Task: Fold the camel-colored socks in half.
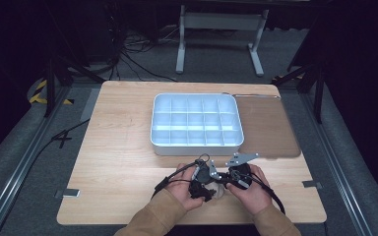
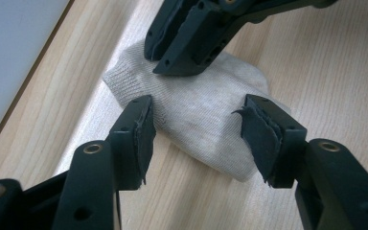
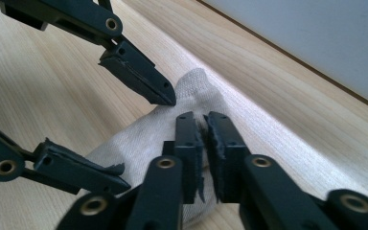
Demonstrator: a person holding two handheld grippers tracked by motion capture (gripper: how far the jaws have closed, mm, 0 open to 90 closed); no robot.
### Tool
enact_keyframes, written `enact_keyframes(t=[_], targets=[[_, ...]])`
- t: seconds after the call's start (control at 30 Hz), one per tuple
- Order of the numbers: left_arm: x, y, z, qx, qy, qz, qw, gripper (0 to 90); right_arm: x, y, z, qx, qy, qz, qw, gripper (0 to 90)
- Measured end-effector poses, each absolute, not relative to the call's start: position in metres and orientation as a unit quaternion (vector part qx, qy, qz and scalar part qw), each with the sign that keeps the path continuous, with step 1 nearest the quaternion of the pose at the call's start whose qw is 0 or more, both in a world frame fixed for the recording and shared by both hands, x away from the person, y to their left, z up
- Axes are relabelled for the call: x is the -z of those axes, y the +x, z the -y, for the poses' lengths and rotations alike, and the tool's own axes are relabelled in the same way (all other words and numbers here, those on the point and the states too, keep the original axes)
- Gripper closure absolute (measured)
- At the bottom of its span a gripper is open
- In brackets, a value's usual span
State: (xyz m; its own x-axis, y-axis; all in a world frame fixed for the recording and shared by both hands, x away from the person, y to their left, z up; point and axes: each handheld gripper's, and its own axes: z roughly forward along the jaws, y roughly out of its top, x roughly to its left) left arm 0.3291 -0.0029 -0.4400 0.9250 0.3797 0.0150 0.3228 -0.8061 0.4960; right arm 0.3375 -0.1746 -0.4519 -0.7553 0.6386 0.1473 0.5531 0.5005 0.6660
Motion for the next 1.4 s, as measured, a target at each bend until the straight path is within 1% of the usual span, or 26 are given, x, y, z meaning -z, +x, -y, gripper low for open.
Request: enact_keyframes(t=[0.03,0.07,0.1,0.17,0.23,0.37,0.47,0.5,0.57,0.63,0.8,0.97,1.03,1.17,1.4], targets=[[0.440,0.329,0.003,-0.058,0.948,-0.187,0.249,44.7,0.451,0.337,0.175,-0.361,0.348,-0.863,0.059,76.1],[0.441,0.329,0.003,-0.060,0.949,-0.182,0.249,44.4,0.450,0.335,0.176,-0.361,0.359,-0.859,0.049,68.2],[0.441,0.329,0.004,-0.061,0.950,-0.182,0.248,44.4,0.450,0.335,0.176,-0.361,0.359,-0.859,0.049,68.2],[0.441,0.328,0.004,-0.060,0.949,-0.183,0.248,44.4,0.451,0.334,0.177,-0.357,0.367,-0.858,0.037,63.1],[0.441,0.328,0.003,-0.056,0.950,-0.182,0.247,44.6,0.453,0.336,0.178,-0.354,0.379,-0.854,0.034,56.1],[0.441,0.327,0.002,-0.057,0.949,-0.184,0.249,45.4,0.458,0.340,0.180,-0.353,0.393,-0.849,0.019,50.2],[0.441,0.327,0.000,-0.054,0.949,-0.186,0.248,45.4,0.461,0.344,0.181,-0.354,0.398,-0.846,0.005,48.5],[0.441,0.327,0.000,-0.054,0.949,-0.186,0.248,45.4,0.461,0.344,0.181,-0.354,0.398,-0.846,0.005,48.5],[0.442,0.326,-0.002,-0.054,0.948,-0.191,0.250,45.3,0.464,0.346,0.181,-0.359,0.406,-0.841,-0.013,48.6],[0.442,0.325,-0.003,-0.056,0.948,-0.191,0.249,45.4,0.467,0.348,0.180,-0.362,0.409,-0.837,-0.030,50.5],[0.443,0.323,-0.008,-0.054,0.947,-0.198,0.248,45.2,0.469,0.352,0.177,-0.368,0.406,-0.834,-0.063,58.7],[0.441,0.323,-0.013,-0.045,0.945,-0.199,0.254,43.7,0.468,0.353,0.175,-0.372,0.395,-0.836,-0.078,70.3],[0.440,0.323,-0.015,-0.039,0.945,-0.199,0.258,42.8,0.467,0.353,0.174,-0.370,0.390,-0.840,-0.076,72.8],[0.436,0.324,-0.022,-0.035,0.945,-0.206,0.251,42.0,0.465,0.352,0.172,-0.367,0.381,-0.846,-0.066,75.0],[0.428,0.328,-0.041,-0.032,0.937,-0.228,0.263,41.6,0.457,0.350,0.172,-0.367,0.375,-0.849,-0.054,76.2]])
